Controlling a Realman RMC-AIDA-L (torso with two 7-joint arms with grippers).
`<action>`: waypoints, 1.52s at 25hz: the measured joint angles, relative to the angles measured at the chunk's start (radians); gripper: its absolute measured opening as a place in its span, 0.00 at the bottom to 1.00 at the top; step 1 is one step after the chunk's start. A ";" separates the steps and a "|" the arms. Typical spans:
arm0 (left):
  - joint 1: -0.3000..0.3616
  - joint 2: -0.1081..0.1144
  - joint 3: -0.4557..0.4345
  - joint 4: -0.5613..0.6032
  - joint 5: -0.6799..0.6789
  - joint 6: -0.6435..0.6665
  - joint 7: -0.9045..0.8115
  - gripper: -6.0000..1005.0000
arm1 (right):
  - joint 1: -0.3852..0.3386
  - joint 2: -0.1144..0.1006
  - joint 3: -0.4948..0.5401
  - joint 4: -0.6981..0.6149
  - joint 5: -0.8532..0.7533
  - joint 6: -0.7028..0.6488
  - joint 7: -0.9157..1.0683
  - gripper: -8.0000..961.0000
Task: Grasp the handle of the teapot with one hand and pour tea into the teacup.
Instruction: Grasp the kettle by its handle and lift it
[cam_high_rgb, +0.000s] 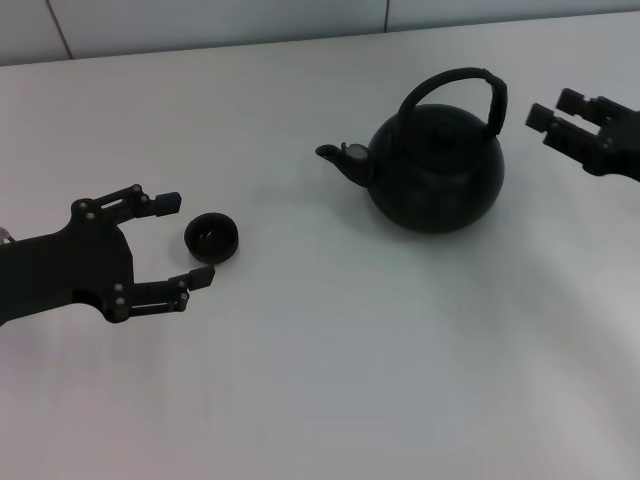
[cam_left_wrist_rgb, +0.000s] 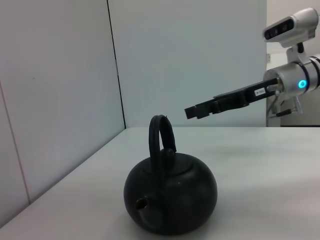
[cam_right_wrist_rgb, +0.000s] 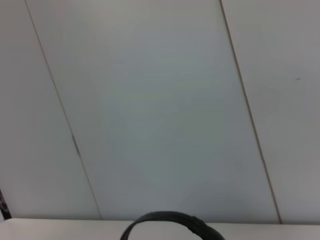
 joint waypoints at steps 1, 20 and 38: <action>0.000 0.000 0.000 0.000 0.000 -0.001 0.000 0.86 | 0.006 -0.001 0.000 0.004 0.000 0.003 0.000 0.62; -0.006 0.001 0.003 0.008 0.001 -0.026 0.001 0.86 | 0.095 -0.004 -0.002 0.083 -0.053 0.124 0.008 0.62; -0.015 -0.002 0.009 0.000 0.025 -0.042 0.002 0.86 | 0.144 -0.003 -0.002 0.131 -0.072 0.218 0.007 0.62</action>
